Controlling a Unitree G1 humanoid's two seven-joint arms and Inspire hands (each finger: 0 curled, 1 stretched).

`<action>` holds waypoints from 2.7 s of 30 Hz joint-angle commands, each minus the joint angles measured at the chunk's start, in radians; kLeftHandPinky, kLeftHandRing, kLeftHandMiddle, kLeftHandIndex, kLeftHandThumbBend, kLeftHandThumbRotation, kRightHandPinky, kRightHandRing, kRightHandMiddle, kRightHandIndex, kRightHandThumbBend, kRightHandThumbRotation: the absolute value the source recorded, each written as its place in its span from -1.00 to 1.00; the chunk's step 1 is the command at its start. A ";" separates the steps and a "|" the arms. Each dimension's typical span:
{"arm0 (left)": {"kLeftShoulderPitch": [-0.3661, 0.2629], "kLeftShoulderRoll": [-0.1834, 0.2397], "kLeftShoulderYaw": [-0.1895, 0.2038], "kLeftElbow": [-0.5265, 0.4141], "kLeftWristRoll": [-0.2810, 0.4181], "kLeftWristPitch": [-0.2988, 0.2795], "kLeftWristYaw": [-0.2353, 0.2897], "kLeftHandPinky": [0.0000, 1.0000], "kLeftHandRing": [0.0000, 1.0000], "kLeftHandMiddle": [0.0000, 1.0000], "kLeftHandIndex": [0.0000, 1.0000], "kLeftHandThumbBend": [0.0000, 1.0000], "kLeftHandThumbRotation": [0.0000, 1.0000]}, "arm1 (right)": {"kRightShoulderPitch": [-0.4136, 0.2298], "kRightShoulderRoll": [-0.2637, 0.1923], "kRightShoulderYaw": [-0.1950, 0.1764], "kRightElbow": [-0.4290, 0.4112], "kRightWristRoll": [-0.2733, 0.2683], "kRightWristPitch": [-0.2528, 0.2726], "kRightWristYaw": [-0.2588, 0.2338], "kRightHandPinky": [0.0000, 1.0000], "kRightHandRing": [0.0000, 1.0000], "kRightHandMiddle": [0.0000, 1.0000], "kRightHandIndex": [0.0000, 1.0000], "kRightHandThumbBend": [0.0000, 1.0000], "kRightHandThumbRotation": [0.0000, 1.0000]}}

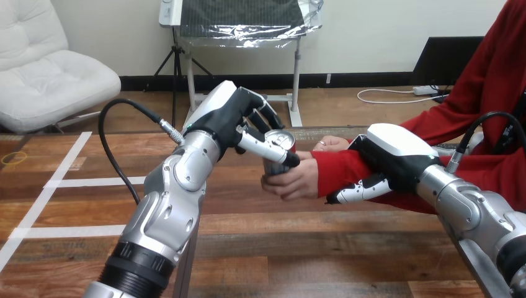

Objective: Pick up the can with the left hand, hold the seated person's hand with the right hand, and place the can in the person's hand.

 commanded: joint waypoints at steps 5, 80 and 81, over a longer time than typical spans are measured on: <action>-0.050 -0.016 0.018 -0.005 -0.051 -0.024 -0.022 -0.14 0.02 0.09 0.05 0.39 -0.95 | -0.069 0.040 -0.025 -0.062 0.027 -0.022 -0.004 -0.30 -0.31 -0.26 -0.28 0.46 -0.03; 0.193 0.026 0.082 -0.204 -0.089 -0.143 0.088 0.66 0.95 0.96 0.91 0.85 0.78 | -0.009 0.005 -0.062 -0.120 0.074 0.034 0.170 0.37 0.52 0.56 0.58 0.99 0.56; 0.198 0.027 0.083 -0.208 -0.090 -0.149 0.087 0.66 0.95 0.96 0.90 0.82 0.77 | -0.008 0.006 -0.064 -0.121 0.079 0.039 0.181 0.39 0.55 0.58 0.61 0.99 0.56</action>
